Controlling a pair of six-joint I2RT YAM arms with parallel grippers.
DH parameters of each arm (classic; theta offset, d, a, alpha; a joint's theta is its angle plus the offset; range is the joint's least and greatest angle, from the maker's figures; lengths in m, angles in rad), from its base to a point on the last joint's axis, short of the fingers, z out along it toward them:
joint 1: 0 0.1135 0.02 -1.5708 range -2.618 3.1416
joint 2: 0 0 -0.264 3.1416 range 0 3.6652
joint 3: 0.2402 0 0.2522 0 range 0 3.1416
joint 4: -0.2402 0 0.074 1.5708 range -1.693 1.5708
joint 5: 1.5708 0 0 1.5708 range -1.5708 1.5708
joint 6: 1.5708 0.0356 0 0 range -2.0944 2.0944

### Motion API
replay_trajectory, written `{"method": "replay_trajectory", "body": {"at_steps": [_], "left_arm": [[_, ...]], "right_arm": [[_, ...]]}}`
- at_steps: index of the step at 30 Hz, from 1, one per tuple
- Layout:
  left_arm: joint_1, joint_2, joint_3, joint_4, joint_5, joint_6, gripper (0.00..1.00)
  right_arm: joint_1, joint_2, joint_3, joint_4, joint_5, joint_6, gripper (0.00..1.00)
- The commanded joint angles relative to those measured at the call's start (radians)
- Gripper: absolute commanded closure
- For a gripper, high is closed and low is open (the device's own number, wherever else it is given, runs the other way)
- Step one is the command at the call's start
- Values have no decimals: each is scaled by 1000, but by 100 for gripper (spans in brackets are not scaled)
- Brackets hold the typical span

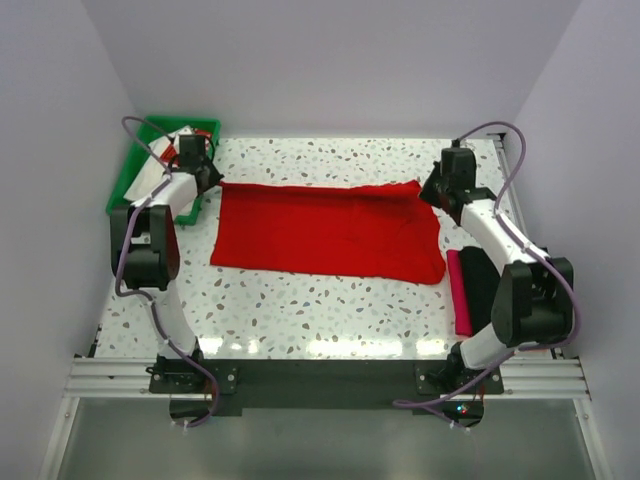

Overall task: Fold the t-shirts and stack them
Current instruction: Fold the tshirt

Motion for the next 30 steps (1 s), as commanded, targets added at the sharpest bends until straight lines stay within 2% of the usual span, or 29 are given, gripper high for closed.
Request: {"method": "replay_trajectory", "body": {"at_steps": [1,8,18,24,30], "left_arm": [[11,-77,-35,38,-2,-21,100],[9,-110,-95,43,18,-40,100],[5,-224,-266,69,36,-104,100],[3,-255,-345,67,25,-132,100],[2,-253,-370,61,32,-150,100]], "right_arm": [[22,-108,-81,37,31,22,100],[85,-219,-182,-16,91,25,100],[87,-269,-262,-64,123,28,100],[87,-300,-316,-70,114,37,100],[93,-312,-385,-32,33,57,100]]}}
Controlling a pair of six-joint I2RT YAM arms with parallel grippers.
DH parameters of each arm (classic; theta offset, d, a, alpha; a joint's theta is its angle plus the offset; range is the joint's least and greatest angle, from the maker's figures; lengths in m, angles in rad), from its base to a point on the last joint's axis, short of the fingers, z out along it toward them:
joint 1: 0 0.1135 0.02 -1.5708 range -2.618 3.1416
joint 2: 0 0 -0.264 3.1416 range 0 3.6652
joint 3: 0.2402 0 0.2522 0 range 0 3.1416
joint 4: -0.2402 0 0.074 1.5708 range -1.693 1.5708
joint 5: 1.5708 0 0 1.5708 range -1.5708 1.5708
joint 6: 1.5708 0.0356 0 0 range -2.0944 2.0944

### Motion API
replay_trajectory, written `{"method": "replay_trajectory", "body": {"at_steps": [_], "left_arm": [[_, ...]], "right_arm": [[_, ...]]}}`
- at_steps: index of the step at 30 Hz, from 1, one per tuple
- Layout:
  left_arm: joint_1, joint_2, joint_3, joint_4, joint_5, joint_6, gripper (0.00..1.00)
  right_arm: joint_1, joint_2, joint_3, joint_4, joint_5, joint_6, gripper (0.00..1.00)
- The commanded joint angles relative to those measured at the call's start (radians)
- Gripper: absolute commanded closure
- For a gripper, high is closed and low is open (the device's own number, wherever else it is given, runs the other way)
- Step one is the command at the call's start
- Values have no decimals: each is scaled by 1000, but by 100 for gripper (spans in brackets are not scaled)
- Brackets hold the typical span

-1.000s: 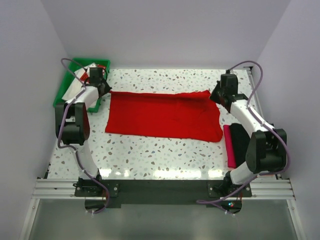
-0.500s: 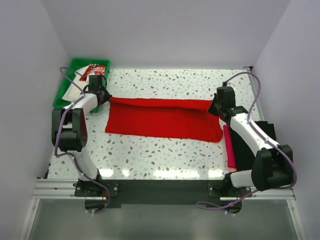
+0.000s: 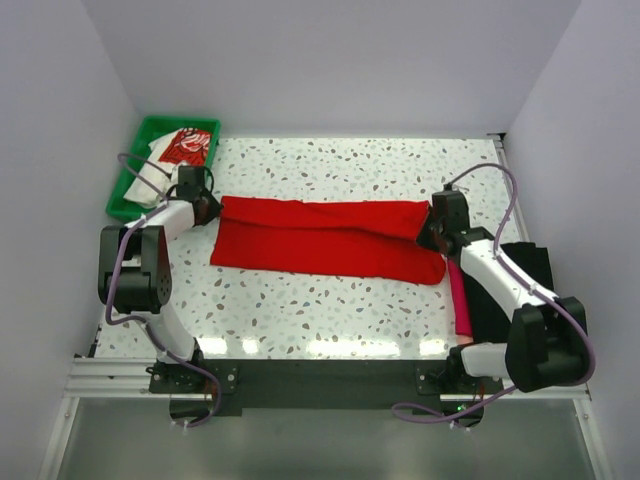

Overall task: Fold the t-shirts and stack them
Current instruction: Fold the tshirt

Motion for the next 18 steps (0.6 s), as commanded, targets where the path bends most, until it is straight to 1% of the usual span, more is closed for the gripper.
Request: {"method": "replay_trajectory", "body": {"at_steps": [1,9,18], "left_arm": [[1,-39,-17,36,-2,-30,100],[1,-53,-16,16,-25,-36,100],[5,-79,-2,-7,-47,-38,100]], "right_arm": [[8,-34,-44,42,-41,25,100],[40,-46,-85,64,-58,48,100],[48,-80,-42,26,-66,43,100]]}}
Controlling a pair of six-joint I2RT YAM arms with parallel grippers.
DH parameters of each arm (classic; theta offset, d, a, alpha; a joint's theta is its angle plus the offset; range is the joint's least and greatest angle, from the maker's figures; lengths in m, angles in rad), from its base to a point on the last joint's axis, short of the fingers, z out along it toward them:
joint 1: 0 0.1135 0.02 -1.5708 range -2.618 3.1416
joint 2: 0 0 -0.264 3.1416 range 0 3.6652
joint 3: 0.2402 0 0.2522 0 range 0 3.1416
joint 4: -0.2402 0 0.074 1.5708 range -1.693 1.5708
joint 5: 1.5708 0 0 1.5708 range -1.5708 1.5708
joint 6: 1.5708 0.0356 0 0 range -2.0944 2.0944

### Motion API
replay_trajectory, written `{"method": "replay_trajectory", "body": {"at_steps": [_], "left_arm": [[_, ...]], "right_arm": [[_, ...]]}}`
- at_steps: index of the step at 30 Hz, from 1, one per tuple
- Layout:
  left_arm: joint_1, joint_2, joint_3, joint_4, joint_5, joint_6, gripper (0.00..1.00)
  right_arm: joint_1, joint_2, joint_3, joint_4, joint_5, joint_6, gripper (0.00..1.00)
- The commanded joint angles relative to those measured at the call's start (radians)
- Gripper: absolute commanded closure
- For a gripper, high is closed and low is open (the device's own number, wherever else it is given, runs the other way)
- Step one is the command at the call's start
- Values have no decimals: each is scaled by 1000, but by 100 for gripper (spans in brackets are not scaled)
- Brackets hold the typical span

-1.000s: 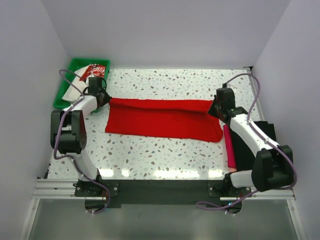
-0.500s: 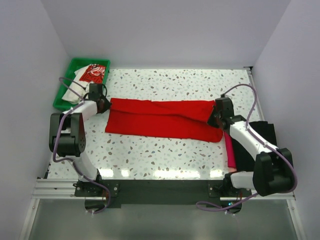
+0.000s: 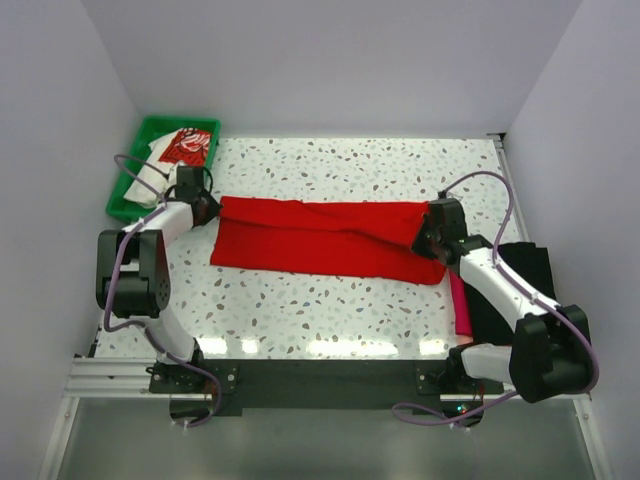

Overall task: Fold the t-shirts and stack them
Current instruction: Fold the tshirt

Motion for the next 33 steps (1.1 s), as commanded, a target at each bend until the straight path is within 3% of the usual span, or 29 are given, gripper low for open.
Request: {"method": "replay_trajectory", "body": {"at_steps": [1,8,11,12,13,15,18,24,28,33], "left_arm": [[4,-49,19,1,-31,-9,100],[5,-28,16,-16,-7,-17,98],[5,-42,15,-20,3,-19,82],[5,-46,12,-20,3,-19,77],[10,-55,12,-20,12,-20,65],[8,-78,16,-23,28,-14,55],[7,-118,5,-28,63,-8,45],[-1,-209,-36,-36,138,20,43],[-30,-249,-45,-34,273,72,42],[-47,-319,-65,-62,347,132,41]], "right_arm": [[11,-27,31,8,-6,13,100],[15,-12,-36,48,-29,18,100],[14,-24,-67,63,-73,6,82],[15,-31,-78,65,-87,-4,67],[14,-41,-81,68,-100,-10,62],[15,-64,-66,56,-110,-25,49],[14,-56,-6,49,-98,-28,43],[15,192,179,158,-49,-74,44],[14,387,315,209,-43,-131,48],[14,527,437,231,-37,-180,49]]}}
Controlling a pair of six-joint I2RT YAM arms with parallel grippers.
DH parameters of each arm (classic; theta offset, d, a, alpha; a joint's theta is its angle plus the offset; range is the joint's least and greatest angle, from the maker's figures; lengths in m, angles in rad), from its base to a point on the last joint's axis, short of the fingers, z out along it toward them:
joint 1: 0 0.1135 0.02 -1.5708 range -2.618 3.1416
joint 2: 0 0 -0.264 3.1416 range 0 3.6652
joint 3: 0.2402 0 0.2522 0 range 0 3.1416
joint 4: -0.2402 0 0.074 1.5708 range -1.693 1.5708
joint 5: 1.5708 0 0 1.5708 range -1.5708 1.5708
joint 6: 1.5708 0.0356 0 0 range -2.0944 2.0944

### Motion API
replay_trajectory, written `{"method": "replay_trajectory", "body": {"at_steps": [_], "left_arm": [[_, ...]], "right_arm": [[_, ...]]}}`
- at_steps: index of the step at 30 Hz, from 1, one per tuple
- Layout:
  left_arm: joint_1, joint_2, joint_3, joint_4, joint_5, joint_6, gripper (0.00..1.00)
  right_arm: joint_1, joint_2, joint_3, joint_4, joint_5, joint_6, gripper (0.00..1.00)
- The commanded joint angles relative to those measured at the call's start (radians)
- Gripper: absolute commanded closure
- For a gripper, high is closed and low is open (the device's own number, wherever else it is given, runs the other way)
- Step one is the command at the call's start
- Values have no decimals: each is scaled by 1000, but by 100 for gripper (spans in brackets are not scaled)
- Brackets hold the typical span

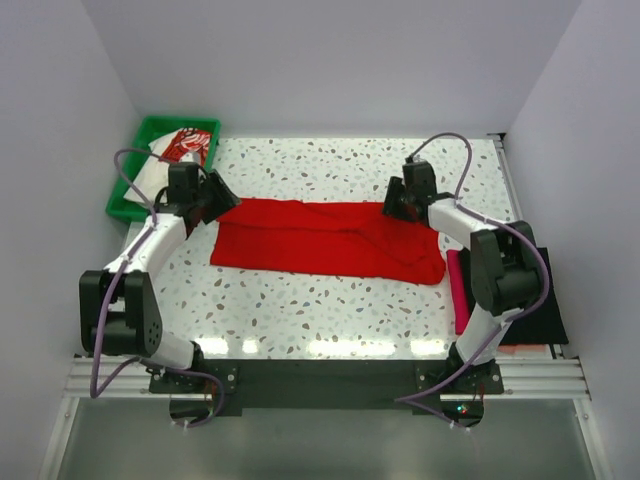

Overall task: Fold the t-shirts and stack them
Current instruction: Fold the tshirt

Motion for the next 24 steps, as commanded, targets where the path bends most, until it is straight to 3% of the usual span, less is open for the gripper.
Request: {"method": "replay_trajectory", "body": {"at_steps": [1,14,19,20,24], "left_arm": [[-14,-84,-18,-17,110,72,41],[-14,-151,-52,-3,145,131,40],[-14,-147,-58,6,162,124,40],[-14,-148,-58,5,162,126,40],[-14,-156,-63,6,159,126,40]], "right_arm": [[2,59,85,46,40,-64,49],[2,142,88,54,54,-79,53],[3,145,77,55,34,-63,65],[3,137,74,55,31,-58,75],[5,77,32,66,8,-21,94]]}}
